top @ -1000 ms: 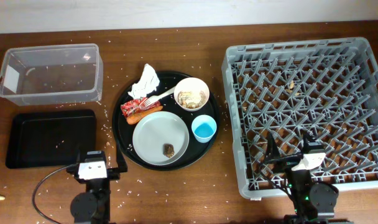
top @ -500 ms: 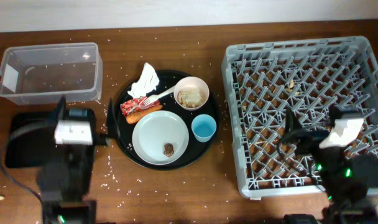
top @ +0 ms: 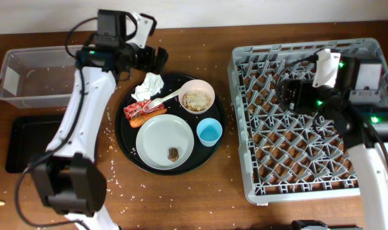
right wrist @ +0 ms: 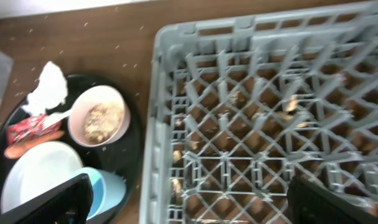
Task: Sort waste into correct bins and load items into the dishwasher rack
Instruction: 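Reach left gripper to the crumpled white tissue and grasp it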
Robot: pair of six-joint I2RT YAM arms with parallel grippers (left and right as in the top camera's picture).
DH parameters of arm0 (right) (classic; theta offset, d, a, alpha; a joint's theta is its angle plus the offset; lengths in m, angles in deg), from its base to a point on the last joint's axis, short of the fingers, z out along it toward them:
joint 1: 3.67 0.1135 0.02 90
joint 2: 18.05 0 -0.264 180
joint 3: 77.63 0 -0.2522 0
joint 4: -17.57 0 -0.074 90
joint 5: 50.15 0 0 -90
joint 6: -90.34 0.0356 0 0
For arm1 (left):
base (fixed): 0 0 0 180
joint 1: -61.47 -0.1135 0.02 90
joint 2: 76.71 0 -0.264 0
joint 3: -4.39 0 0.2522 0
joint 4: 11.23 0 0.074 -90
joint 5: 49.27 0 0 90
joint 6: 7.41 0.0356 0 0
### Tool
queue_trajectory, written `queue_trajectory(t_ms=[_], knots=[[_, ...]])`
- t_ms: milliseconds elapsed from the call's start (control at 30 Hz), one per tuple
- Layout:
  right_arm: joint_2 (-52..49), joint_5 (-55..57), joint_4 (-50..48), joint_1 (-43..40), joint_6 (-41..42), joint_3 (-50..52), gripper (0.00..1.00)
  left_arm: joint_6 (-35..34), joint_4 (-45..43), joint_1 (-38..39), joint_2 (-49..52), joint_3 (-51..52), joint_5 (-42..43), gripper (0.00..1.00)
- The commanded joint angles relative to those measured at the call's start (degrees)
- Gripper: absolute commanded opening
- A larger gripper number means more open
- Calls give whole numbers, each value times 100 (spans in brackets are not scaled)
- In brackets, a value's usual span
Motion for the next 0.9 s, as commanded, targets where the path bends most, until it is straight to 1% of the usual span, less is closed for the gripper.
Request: queue_trajectory(t_ms=[0,33,100,167,300,333,367,400,600,633,700,800,867], knots=[[-284,-446,37,-31,17,-116,99,70,63,7,466,-138,-664,99],[-345,-444,90,-28,15,-116,99,66,70,4,627,-138,-914,99],[-457,-442,188,-28,15,-116,99,61,94,0,944,-138,-1128,99],[-514,-442,203,-28,15,-116,99,46,94,2,1285,-138,-1187,99],[-535,-444,203,-28,17,-116,99,-9,94,2,1707,-136,-1663,89],[-535,-444,203,-28,17,-116,99,-101,105,2,1755,-136,-1692,89],[-535,-442,203,-28,15,-116,99,-179,133,7,1801,-136,-1690,83],[-535,-439,197,-28,15,-116,99,-260,188,7,1838,-136,-1683,82],[-538,-376,-39,-28,11,-116,99,-260,584,68,1862,-136,-1705,71],[-542,-376,-155,-28,13,-116,99,-341,662,111,1860,-138,-1897,69],[-573,-376,-343,-28,15,-116,99,-496,846,240,1858,-140,-2194,69],[-719,-332,-278,-33,15,-114,99,-496,1215,442,1860,-138,-2210,70],[-944,-332,-363,-33,13,-114,99,-492,1154,568,1860,-138,-2256,70]])
